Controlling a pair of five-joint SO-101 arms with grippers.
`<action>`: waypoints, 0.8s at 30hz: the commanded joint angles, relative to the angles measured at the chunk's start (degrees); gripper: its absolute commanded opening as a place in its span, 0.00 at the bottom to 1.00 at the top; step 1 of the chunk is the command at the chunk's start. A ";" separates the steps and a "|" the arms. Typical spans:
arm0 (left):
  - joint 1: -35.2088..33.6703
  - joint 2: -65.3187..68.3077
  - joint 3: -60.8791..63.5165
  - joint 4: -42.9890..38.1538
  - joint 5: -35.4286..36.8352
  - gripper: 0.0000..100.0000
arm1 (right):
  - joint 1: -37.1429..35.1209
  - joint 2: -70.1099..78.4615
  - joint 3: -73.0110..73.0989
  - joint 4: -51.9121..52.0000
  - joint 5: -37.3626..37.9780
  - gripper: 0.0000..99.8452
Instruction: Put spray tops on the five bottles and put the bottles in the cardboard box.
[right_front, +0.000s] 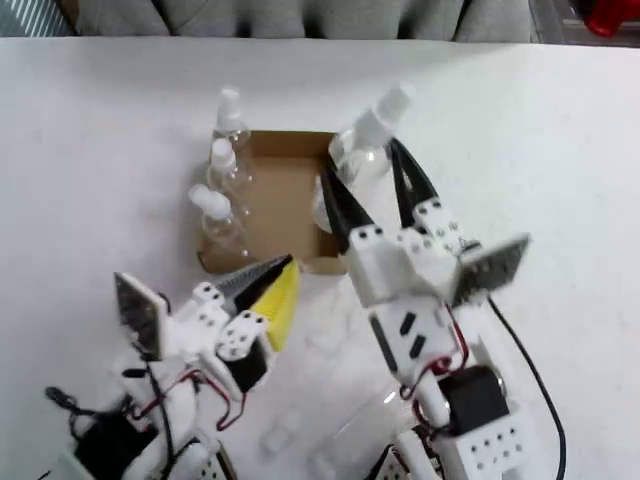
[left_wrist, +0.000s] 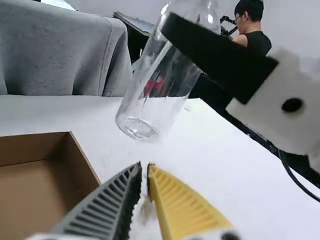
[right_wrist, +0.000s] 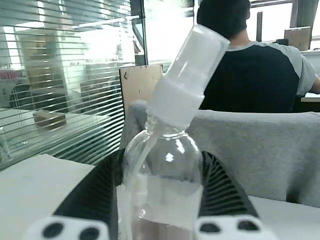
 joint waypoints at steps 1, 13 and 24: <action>0.92 0.31 6.86 -12.66 -0.62 0.02 | -0.40 6.37 -7.56 -1.27 -0.62 0.02; 1.19 0.31 15.30 -21.19 -4.84 0.02 | -7.69 16.92 -12.75 -1.36 -0.70 0.02; 0.66 0.31 16.18 -22.77 -4.92 0.02 | -11.74 16.04 -10.90 5.41 -0.70 0.02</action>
